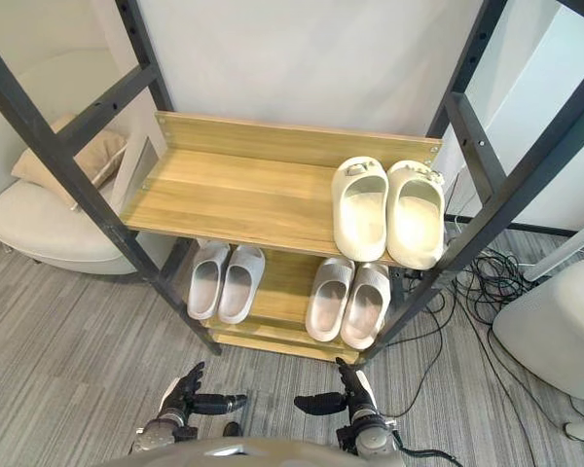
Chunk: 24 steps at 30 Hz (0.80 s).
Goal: Organize the slippers on the shoe rack
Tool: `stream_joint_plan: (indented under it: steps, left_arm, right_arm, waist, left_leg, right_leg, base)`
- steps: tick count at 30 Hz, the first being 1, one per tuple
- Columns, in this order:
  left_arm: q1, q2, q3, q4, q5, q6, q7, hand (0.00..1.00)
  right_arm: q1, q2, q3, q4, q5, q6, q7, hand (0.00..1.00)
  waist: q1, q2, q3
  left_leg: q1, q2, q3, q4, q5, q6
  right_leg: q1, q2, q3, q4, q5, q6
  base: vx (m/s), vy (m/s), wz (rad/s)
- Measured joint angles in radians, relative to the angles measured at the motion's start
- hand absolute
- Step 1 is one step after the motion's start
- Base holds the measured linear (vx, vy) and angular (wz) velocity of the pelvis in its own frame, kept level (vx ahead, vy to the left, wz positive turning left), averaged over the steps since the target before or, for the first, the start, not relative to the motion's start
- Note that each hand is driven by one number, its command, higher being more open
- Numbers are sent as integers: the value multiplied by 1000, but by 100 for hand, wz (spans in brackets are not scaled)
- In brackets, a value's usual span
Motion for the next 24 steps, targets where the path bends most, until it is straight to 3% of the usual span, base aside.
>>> stream_joint_plan:
  steps: [6,8,11,13,14,15,16,17,19,20,21,22,23,24]
  left_arm:
    - [-18,-26,54,38,1,-7,23,100]
    - [-41,-38,77,50,0,-7,35,100]
    - [-85,-34,79,58,-1,-7,43,100]
    - [-87,-35,96,53,-2,-10,46,100]
    - [-86,-30,108,53,-2,-10,52,100]
    - [-82,-27,111,52,-3,-11,58,100]
    - [-82,-28,115,49,-13,-11,59,100]
    - [-86,-35,116,37,-22,-17,65,100]
    - [-88,-50,115,31,-22,-22,66,100]
    - [-102,-67,113,40,-22,-21,67,100]
    - [-104,-75,110,40,-21,-20,65,100]
    - [-104,-86,95,47,-24,-21,64,100]
    - [-105,-94,94,51,-31,-21,67,100]
    - [-105,-94,94,51,-31,-21,67,100]
  right_arm:
    - [-42,-10,-4,41,-1,11,-1,100]
    - [-75,-12,-1,60,-1,23,-3,100]
    - [-95,-13,5,60,1,33,-11,100]
    - [-101,-15,8,57,3,36,-15,100]
    - [-99,-4,9,55,3,36,-15,100]
    - [-100,1,10,54,3,32,-15,100]
    - [-100,2,13,53,3,30,-15,100]
    - [-113,-3,27,50,3,26,-14,100]
    - [-132,-9,27,33,10,23,-16,100]
    - [-152,-23,27,33,13,21,-16,100]
    - [-164,-30,27,32,16,21,-17,100]
    - [-162,-42,27,35,25,23,-17,100]
    - [-145,-45,25,36,34,25,-19,100]
    - [-145,-45,25,36,34,25,-19,100]
  waist:
    - [2,7,21]
    - [13,9,53]
    - [21,2,88]
    - [25,-4,105]
    - [26,-18,105]
    - [33,-19,105]
    - [40,-19,105]
    - [63,-24,101]
    - [84,-1,96]
    - [85,36,113]
    - [83,57,120]
    - [81,95,130]
    - [79,116,138]
    - [79,117,138]
  left_leg:
    - [18,7,70,6,-11,2]
    - [11,12,108,16,-14,8]
    - [-92,14,110,159,-56,61]
    - [-124,14,105,215,-83,60]
    - [-140,2,78,241,-85,62]
    - [-154,-3,55,261,-84,62]
    - [-164,-6,48,270,-82,62]
    - [-201,-15,34,289,-62,56]
    - [-256,-13,27,257,-13,49]
    - [-272,-2,13,244,10,47]
    - [-281,8,-4,227,31,42]
    - [-288,23,-37,170,76,20]
    - [-284,40,-59,115,88,-2]
    - [-284,40,-58,112,86,-3]
  right_leg:
    - [-41,0,80,33,1,0]
    - [-98,-2,113,102,-1,-2]
    - [-216,-33,87,267,-2,-4]
    - [-249,-67,74,451,-116,-9]
    - [-270,-76,75,650,-185,1]
    - [-256,-63,74,724,-204,-1]
    - [-245,-57,76,728,-215,-4]
    - [-225,-37,100,628,-258,-10]
    - [-204,-3,94,454,-289,-58]
    - [-203,18,80,426,-262,-62]
    - [-203,33,66,403,-244,-68]
    - [-201,63,31,365,-214,-82]
    - [-186,84,-19,334,-192,-95]
    - [-186,85,-21,333,-192,-96]
  base:
    - [-13,35,-41]
    - [-55,28,-49]
    - [-134,22,-10]
    - [-119,-59,27]
    - [-66,-102,55]
    - [-97,-136,58]
    - [-150,-164,44]
    - [-159,-141,24]
    - [-195,-145,14]
    - [-197,-108,19]
    - [-267,-55,48]
    - [-296,-52,84]
    - [-308,-75,75]
    - [-221,-82,98]
